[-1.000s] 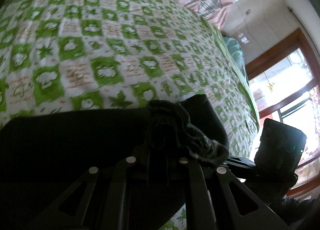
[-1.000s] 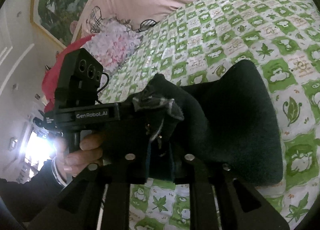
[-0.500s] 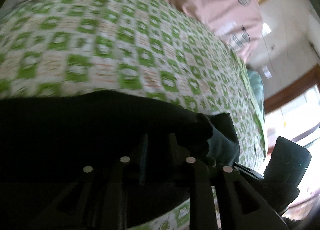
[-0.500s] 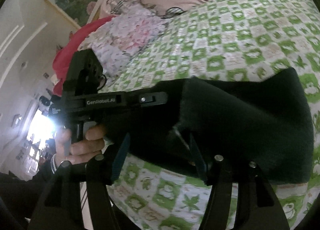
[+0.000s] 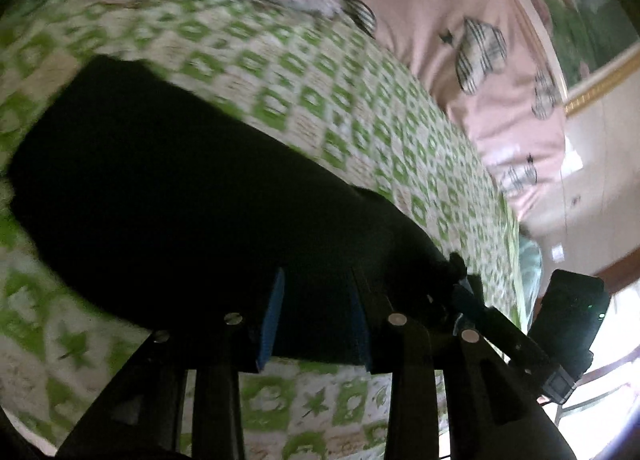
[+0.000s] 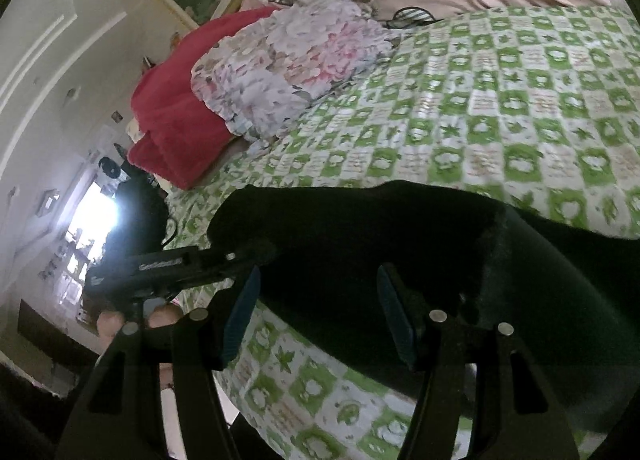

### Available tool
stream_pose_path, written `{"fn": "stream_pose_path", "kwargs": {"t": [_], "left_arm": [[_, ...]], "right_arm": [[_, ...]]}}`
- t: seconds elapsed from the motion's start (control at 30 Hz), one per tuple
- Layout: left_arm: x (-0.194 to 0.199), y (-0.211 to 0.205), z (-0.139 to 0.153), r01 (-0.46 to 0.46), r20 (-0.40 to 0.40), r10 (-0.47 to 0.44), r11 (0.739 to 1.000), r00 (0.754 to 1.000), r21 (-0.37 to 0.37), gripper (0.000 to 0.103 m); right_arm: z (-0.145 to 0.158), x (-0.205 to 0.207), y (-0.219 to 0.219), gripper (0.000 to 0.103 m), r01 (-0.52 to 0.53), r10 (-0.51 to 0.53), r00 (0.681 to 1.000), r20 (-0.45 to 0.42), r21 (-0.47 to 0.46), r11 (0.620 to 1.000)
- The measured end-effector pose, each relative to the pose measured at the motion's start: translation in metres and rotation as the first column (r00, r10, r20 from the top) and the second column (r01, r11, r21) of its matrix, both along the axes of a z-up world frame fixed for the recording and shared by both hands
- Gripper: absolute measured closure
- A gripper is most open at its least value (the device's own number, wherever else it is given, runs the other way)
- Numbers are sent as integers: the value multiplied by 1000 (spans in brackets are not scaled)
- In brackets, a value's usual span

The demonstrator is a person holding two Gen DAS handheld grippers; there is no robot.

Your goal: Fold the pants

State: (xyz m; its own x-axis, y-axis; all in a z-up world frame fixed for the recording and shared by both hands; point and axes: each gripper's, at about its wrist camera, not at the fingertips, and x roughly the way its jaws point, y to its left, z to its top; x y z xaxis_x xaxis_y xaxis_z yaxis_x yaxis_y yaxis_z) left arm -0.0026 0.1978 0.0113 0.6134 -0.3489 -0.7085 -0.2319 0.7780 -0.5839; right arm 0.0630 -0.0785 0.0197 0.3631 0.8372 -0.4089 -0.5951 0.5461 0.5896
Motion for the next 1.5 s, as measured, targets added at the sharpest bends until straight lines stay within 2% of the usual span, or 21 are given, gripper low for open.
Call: {"fn": "stream_pose_path", "kwargs": {"t": [0.07, 0.2, 0.27, 0.33, 0.73, 1.07, 1.2, 1.4, 1.5], "left_arm": [[-9, 11, 4, -35, 7, 35, 999, 999, -3, 70], [-24, 27, 11, -91, 20, 91, 996, 996, -1, 60], [-30, 33, 13, -116, 21, 116, 993, 993, -1, 58], [-37, 40, 14, -141, 18, 141, 990, 990, -1, 58], [-78, 75, 9, -262, -17, 261, 965, 965, -3, 50], [-84, 89, 1, -317, -51, 316, 949, 947, -7, 46], [-81, 93, -5, -352, -79, 351, 936, 933, 3, 39], [-72, 100, -19, -388, -118, 380, 920, 917, -51, 38], [-67, 102, -25, -405, -131, 396, 913, 909, -52, 38]], "right_arm": [[2, 3, 5, 41, -6, 6, 1000, -2, 2, 1000], [5, 13, 15, 41, -16, 16, 1000, -12, 7, 1000], [8, 18, 22, 40, -22, 22, 1000, -14, 6, 1000], [11, 23, 28, 34, -24, 24, 1000, -15, 2, 1000], [29, 39, 75, 34, -107, 108, 994, 20, -46, 993], [36, 55, 114, 33, -187, 193, 980, 44, -109, 976], [36, 63, 131, 33, -217, 225, 973, 44, -136, 967], [36, 80, 162, 33, -265, 274, 961, 34, -163, 950], [35, 88, 177, 33, -289, 297, 955, 16, -185, 939]]}}
